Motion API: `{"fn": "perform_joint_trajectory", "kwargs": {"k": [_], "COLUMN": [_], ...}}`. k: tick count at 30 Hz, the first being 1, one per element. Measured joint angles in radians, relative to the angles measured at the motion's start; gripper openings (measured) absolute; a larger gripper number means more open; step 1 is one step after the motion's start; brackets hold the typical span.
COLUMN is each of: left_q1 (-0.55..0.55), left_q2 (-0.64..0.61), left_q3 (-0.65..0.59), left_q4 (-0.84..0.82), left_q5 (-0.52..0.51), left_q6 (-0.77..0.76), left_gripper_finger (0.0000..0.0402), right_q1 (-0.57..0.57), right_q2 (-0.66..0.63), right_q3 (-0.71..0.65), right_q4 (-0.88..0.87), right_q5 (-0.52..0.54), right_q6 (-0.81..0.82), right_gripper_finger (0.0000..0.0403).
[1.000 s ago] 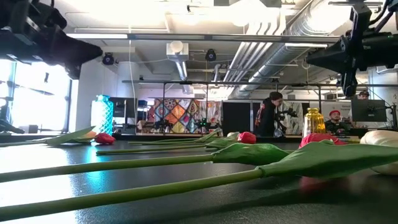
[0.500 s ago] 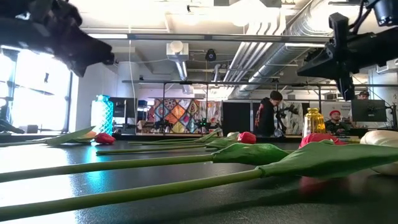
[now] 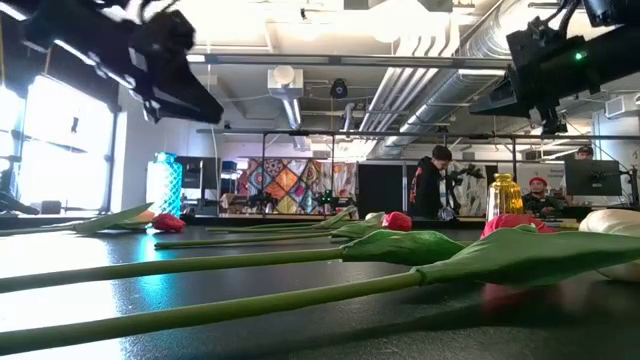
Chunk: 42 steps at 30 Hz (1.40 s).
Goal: Sort flowers into vase by color
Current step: Put the top dark red flower into the yellow vase
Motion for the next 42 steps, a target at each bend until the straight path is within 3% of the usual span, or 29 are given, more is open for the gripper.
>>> {"fn": "perform_joint_trajectory", "kwargs": {"k": [4,7,12,16,19,22,31,42], "left_q1": [0.065,0.132,0.225,0.277,0.326,0.380,0.493,0.564], "left_q2": [0.129,0.200,0.277,0.323,0.385,0.485,0.819,1.015], "left_q3": [0.135,0.264,0.470,0.581,0.651,0.709,0.843,0.912], "left_q4": [-0.127,-0.214,-0.342,-0.381,-0.413,-0.425,-0.365,-0.379], "left_q5": [0.038,0.136,0.266,0.293,0.334,0.388,0.373,0.412], "left_q6": [-0.007,0.039,0.117,0.137,0.141,0.171,0.140,0.235], "left_gripper_finger": [0.0114,0.0114,0.0114,0.0114,0.0114,0.0114,0.0114,0.0114], "right_q1": [-0.007,-0.029,-0.068,-0.074,-0.074,-0.074,-0.079,-0.079], "right_q2": [-0.001,-0.001,0.001,0.007,0.012,0.014,0.033,0.089], "right_q3": [0.042,0.100,0.272,0.381,0.428,0.447,0.446,0.445], "right_q4": [-0.001,-0.063,-0.412,-0.690,-0.801,-0.832,-0.843,-0.870], "right_q5": [0.085,0.066,-0.018,-0.130,-0.229,-0.270,-0.285,-0.295], "right_q6": [-0.036,-0.006,0.273,0.564,0.677,0.661,0.502,0.516], "right_gripper_finger": [0.0000,0.0000,0.0000,0.0000,0.0000,0.0000,0.0000,0.0019]}}
